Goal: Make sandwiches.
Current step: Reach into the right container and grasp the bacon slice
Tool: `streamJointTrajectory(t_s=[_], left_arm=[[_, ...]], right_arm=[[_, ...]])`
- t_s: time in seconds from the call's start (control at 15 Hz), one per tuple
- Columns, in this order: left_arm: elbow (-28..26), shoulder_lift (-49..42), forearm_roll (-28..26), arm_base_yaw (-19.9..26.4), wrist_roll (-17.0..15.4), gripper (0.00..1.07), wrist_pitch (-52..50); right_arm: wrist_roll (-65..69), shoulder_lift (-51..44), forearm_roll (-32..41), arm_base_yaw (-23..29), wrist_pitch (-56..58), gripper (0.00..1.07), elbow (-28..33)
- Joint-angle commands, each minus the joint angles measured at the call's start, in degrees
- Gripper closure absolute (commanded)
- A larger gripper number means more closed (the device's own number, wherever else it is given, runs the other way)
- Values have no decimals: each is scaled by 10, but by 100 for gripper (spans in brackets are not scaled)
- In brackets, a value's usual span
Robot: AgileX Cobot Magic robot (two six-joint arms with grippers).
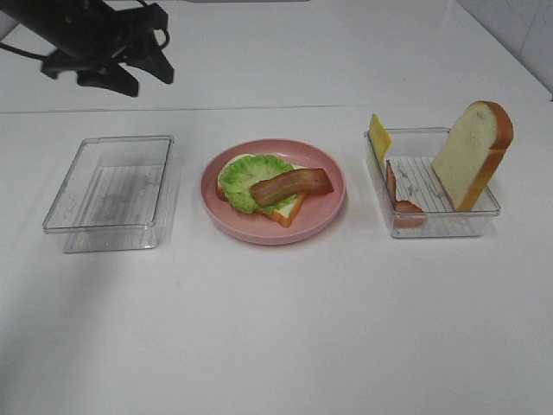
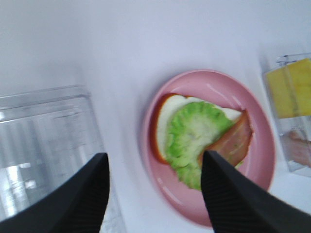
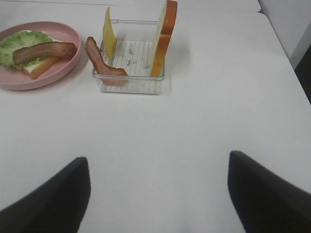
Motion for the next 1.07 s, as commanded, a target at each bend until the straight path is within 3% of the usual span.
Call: streamJointTrajectory(t_s=[0.07,0.2,0.33,0.53,0.67,0.93,1.07], left_arm=[[-4,-73,151,-2,-100,51,65],[-4,-123,213,-2,-133,51,127],[-4,-182,256,-2,-138,51,206],[-4,-280,269,-2,-138,51,294],[16,-336,269,-2,-138,51,293],[141,-500,269,-2,-138,51,292],[256,-609,269,-2,-138,51,285]], right_arm=[[-3,-5,1,-2,-6,34,1],[-3,-5,1,-2,-6,34,1],[-3,-5,1,-2,-6,34,1],[-3,-5,1,-2,-6,34,1],[-3,-5,1,-2,-6,34,1],[-3,-5,1,-2,-6,34,1],[-3,-5,1,-2,-6,34,1]])
